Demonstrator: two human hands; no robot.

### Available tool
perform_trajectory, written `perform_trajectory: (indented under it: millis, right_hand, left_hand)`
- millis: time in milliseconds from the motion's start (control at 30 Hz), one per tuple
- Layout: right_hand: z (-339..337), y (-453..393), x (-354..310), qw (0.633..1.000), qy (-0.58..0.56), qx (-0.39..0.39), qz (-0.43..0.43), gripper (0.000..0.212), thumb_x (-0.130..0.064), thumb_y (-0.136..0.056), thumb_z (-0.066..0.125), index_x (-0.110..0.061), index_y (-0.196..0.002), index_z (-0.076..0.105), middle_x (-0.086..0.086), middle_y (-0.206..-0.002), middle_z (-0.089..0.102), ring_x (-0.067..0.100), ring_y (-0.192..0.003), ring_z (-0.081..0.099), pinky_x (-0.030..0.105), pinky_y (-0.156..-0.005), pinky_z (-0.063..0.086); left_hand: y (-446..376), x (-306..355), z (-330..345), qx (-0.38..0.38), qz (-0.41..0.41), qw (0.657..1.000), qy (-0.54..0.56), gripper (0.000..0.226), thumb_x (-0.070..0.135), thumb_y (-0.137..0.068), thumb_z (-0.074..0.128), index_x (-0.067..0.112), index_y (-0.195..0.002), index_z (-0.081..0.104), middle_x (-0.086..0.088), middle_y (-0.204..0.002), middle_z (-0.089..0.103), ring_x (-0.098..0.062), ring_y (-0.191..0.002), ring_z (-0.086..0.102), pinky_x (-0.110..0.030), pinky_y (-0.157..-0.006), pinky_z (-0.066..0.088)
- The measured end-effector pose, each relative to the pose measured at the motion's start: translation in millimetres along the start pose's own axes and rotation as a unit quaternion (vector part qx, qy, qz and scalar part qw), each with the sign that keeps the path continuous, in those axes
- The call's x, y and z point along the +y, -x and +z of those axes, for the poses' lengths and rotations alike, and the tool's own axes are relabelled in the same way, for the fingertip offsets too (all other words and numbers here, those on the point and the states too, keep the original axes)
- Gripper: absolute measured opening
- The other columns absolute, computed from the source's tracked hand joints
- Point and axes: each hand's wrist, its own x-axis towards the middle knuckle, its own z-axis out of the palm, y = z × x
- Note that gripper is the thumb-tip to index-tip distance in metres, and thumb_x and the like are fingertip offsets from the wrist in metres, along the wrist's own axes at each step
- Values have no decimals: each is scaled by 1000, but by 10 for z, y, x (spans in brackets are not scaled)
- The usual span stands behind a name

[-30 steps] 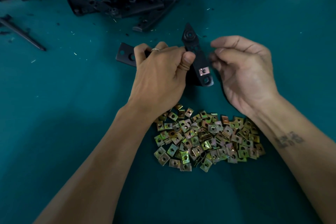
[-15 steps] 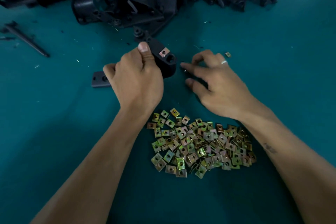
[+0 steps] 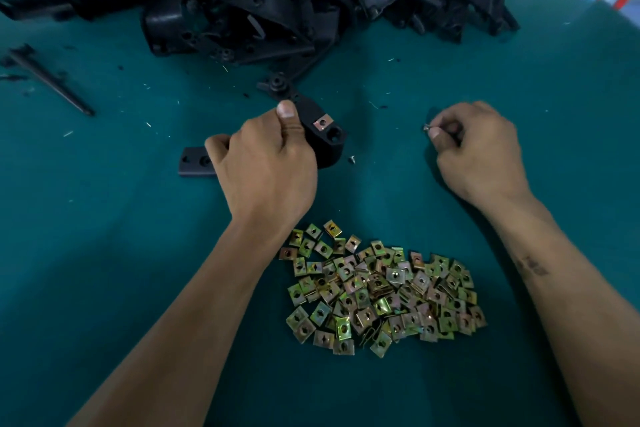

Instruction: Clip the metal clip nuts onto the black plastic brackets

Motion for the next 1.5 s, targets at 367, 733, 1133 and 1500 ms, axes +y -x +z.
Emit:
perform_trajectory:
  millis: [367, 733, 1133, 1500]
  right_hand:
    - [-24, 104, -173, 937, -349, 2, 8, 21, 0, -88, 67, -21, -91, 68, 0, -76, 73, 13, -65, 65, 24, -59, 51]
    - [38, 184, -280, 890, -452, -41, 30, 20, 8, -97, 56, -7, -95, 68, 8, -81, 76, 18, -69, 67, 24, -64, 53]
    - [-30, 340, -600, 734, -660, -98, 125, 13, 6, -97, 55, -4, -96, 64, 16, -85, 75, 17, -73, 72, 26, -67, 59]
    - [40, 397, -636, 754, -645, -75, 102, 17, -7, -81, 68, -6, -97, 67, 5, -86, 69, 18, -81, 62, 37, -82, 53]
  left_hand:
    - [14, -5, 9, -104, 81, 990, 41, 51, 36, -101, 29, 21, -53, 23, 10, -44, 27, -18, -48, 32, -39, -82, 27]
    - [65, -76, 97, -206, 189, 958, -62, 56, 48, -103, 5, 24, -71, 45, 12, -109, 68, -7, -146, 32, -59, -114, -8]
    - [94, 8, 32, -175, 217, 959, -52, 36, 46, -108, 25, 32, -79, 41, 14, -76, 51, -17, -97, 52, -59, -104, 16]
    - [109, 48, 5, -157, 255, 952, -60, 32, 48, -106, 29, 32, -79, 39, 14, -81, 51, -19, -95, 53, -62, -103, 19]
